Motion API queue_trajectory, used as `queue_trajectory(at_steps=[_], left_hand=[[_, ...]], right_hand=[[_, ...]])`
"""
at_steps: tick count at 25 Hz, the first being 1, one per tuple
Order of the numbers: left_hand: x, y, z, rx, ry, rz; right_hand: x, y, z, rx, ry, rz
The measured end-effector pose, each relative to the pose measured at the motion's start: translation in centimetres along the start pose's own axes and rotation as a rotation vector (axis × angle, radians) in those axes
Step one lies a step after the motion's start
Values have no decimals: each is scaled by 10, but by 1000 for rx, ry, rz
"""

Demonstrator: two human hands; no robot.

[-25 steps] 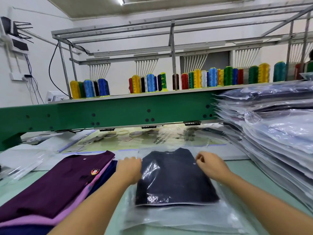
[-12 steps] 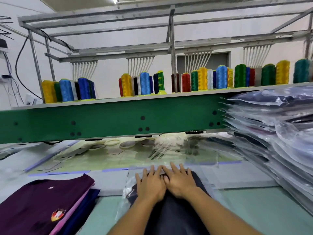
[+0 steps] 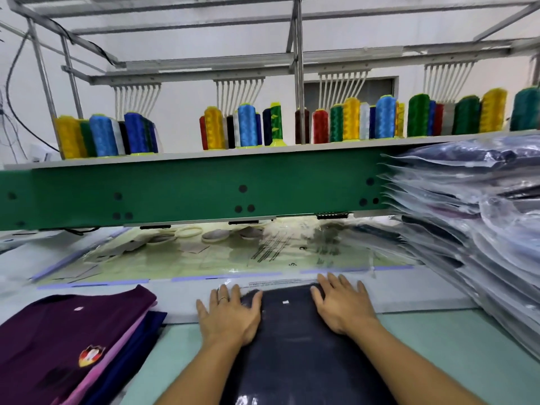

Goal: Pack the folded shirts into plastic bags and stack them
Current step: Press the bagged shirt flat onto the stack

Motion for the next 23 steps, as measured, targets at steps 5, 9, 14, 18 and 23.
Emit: queue_trajectory(at_steps=[5,9,14,18,23], left_hand=[[-32,10,-38,-23,-71,210],[-22,-3,-101,130,-85,47],[28,30,-159,93,73,0],[20,57,-185,55,-97,-27],[0,65,-202,31,-277,-41]], right_hand=[[-30,6,-41,85,-18,-163],[-22,59,-106,-182,-9,-58],[37,78,-183,-317,114,-45],[41,42,-199,-239,137,-39],[34,-5,-202,-72,146,-19]])
Point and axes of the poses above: each hand's wrist, its own z-axis towards the middle knuckle, its own x-axis out of the palm, y = z × x, the point moved 7 cm from there along z, towards the middle knuckle, and after that the axes turned 13 degrees about y, right-handed, at the moved point
